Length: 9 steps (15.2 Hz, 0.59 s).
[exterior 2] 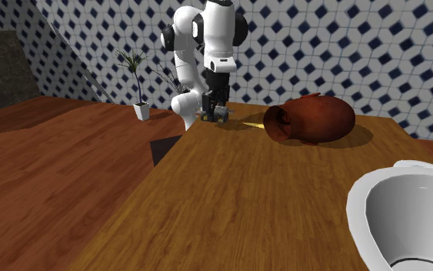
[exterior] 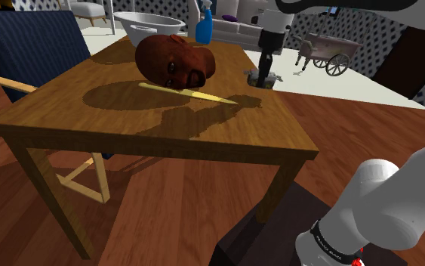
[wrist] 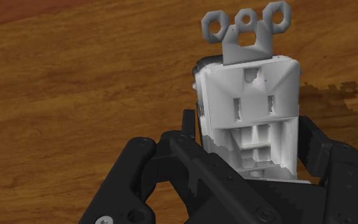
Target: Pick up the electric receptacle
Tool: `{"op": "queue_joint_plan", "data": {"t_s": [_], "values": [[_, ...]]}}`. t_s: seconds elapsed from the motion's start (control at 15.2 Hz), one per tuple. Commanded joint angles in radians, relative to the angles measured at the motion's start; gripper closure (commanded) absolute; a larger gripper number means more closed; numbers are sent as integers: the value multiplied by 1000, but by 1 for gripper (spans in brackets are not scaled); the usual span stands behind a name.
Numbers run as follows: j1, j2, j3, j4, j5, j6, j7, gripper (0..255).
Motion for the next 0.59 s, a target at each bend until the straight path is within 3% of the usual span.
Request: {"op": "queue_joint_plan", "data": {"t_s": [0.0, 0.53], "values": [[0, 4, 0, 30, 1, -26, -3, 255], [3, 25, 2, 133, 7, -109, -10, 255]]}}
